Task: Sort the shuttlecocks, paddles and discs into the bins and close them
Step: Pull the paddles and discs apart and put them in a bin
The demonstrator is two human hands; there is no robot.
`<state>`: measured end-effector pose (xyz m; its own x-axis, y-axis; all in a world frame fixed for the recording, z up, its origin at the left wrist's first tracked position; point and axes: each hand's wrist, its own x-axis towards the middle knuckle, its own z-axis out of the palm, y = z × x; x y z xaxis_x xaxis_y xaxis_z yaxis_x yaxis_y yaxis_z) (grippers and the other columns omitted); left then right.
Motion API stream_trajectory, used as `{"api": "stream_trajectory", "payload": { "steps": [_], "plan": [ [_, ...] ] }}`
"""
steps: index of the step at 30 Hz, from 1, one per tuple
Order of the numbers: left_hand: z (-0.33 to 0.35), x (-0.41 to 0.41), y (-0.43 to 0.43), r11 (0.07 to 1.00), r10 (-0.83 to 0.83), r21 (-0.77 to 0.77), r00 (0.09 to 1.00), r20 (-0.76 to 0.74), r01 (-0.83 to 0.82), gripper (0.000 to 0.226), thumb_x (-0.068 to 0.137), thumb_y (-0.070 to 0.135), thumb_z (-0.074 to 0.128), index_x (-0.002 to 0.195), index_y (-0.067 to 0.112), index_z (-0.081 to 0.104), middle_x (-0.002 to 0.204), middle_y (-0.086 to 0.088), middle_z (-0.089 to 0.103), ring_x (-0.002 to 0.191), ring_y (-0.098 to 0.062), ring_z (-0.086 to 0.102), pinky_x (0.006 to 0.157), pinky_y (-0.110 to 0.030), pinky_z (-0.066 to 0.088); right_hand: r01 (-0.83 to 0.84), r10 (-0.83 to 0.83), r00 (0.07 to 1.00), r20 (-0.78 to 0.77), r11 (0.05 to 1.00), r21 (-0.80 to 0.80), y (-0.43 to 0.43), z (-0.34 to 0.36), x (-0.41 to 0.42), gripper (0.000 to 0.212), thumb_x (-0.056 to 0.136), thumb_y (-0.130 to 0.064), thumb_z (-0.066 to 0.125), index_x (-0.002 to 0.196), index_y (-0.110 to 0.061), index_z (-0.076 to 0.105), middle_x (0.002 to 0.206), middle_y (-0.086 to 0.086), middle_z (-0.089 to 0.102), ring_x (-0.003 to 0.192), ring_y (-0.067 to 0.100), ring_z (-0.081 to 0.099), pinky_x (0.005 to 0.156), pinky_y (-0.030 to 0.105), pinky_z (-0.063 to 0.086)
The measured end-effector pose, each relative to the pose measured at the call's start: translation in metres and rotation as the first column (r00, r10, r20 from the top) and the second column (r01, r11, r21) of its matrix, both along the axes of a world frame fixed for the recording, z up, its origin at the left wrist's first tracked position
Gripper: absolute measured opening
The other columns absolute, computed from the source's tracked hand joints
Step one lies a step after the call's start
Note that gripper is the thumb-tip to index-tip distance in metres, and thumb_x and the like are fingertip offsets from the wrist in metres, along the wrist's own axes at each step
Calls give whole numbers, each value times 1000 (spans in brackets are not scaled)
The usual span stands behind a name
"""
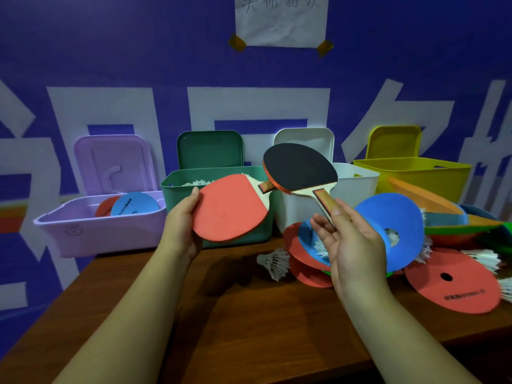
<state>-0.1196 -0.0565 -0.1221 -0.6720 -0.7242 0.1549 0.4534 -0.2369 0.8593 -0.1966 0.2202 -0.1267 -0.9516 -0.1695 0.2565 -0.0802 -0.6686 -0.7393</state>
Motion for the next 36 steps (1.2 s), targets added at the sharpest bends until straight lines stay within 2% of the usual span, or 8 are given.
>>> {"api": "stream_trajectory", "payload": {
  "steps": [5, 8, 13, 17, 20, 26, 31, 36],
  "plan": [
    [11, -12, 24, 1000, -20, 13, 1000, 22, 20, 26, 103, 38, 62, 113, 16, 72, 110, -7, 78, 93, -19, 75, 78, -34, 61, 37, -37, 999, 9, 998, -52, 4, 15, -6, 31, 106, -9, 60, 137, -8, 62, 97, 6, 81, 102, 24, 78, 94, 38, 61],
    [22, -24, 40, 998, -52, 28, 998, 38, 51, 27, 103, 40, 63, 112, 17, 70, 105, -5, 78, 84, -14, 73, 77, -30, 61, 80, -79, 997, 24, 994, -68, 18, 27, -19, 19, 105, -8, 61, 124, -11, 67, 93, 8, 81, 100, 26, 78, 92, 37, 62],
    [43, -53, 79, 978, -201, 70, 979, 43, 198, 14, 102, 32, 64, 103, 18, 66, 70, 6, 67, 51, -4, 62, 51, -18, 57, 147, -146, 989, 30, 987, -68, 56, 48, -55, 23, 104, -7, 63, 126, -7, 67, 100, 14, 80, 101, 29, 78, 90, 37, 63],
    [61, -91, 116, 969, -245, 2, 967, 67, 245, 15, 104, 29, 61, 111, 16, 65, 68, 6, 64, 49, -1, 57, 47, -16, 52, 178, -177, 984, 23, 983, -38, 97, 69, -99, 20, 103, -5, 61, 120, -10, 72, 107, 19, 78, 95, 24, 78, 90, 38, 64],
    [71, -126, 142, 966, -255, -10, 963, 87, 257, 28, 102, 28, 67, 123, 10, 68, 84, 0, 73, 65, -6, 69, 58, -22, 59, 214, -214, 977, -9, 977, 17, 123, 83, -137, 15, 104, -4, 59, 110, -9, 72, 109, 20, 77, 86, 20, 77, 91, 40, 64],
    [109, -210, 194, 943, -331, 40, 931, 154, 329, 17, 102, 20, 66, 111, 5, 67, 79, -7, 69, 64, -12, 69, 63, -30, 65, 285, -280, 958, -57, 954, 92, 161, 99, -227, 14, 103, -6, 59, 113, -9, 69, 110, 19, 75, 92, 23, 79, 88, 37, 64],
    [140, -282, 222, 939, -319, -23, 894, 314, 343, 10, 104, 15, 60, 110, 8, 58, 92, -10, 62, 66, -22, 68, 30, -15, 37, 339, -311, 940, -140, 893, 295, 176, 110, -304, 16, 101, -9, 62, 113, -16, 70, 107, 15, 77, 93, 17, 80, 87, 31, 64],
    [150, -341, 233, 927, -358, 5, 882, 308, 374, 10, 106, 7, 49, 96, 6, 47, 77, -11, 55, 66, -22, 65, 27, -15, 34, 396, -344, 918, -195, 810, 434, 181, 113, -368, 21, 101, -17, 67, 121, -16, 73, 106, 5, 78, 90, 12, 79, 88, 35, 65]
  ]
}}
